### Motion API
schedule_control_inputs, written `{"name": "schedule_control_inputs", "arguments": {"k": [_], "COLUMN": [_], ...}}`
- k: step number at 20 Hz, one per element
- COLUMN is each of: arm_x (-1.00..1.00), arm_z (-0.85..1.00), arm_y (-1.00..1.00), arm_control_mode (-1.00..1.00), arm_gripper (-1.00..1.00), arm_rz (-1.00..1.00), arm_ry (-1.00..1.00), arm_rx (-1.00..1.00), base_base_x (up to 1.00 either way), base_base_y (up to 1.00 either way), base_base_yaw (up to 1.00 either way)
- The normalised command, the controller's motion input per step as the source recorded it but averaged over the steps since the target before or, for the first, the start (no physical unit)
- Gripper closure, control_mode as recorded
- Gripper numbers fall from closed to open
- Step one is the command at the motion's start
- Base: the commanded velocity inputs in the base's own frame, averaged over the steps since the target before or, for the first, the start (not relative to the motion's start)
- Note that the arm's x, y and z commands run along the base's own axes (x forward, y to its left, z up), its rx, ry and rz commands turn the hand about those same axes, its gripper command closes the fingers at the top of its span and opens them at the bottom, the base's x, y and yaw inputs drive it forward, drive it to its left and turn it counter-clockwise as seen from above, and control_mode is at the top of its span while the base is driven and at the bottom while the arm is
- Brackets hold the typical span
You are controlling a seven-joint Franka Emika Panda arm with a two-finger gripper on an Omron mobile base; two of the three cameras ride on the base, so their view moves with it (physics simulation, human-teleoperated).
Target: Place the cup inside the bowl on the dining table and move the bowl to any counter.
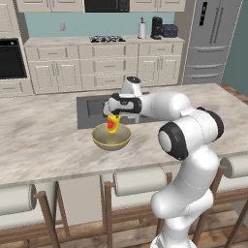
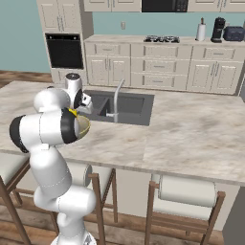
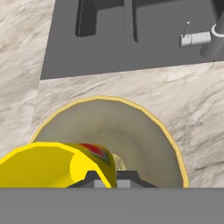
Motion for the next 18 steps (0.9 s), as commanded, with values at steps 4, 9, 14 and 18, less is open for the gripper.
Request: {"name": "schedule_control_inputs", "arguments": {"k": [4,9,14,18], "arm_x": [-0.01,-0.01,0.00,-0.05], "arm_z": [-0.25,-0.20,-0.15,-0.11], "arm_y": [0.07,0.08,0.10,0.06], "arm_control_mode": [-1.00,-1.00,-1.00,-1.00], "arm_gripper": [1.00,1.00,1.00,1.00], "arm_rz": [0.00,0.00,0.00,0.00], "arm_ry": [0.02,0.02,0.01,0.01], "arm_rx": [0.00,0.00,0.00,0.00], "base_base_x": [0.00,0.00,0.00,0.00], "base_base_y": [0.00,0.00,0.00,0.00], "base_base_yaw": [0.00,0.00,0.00,0.00]}}
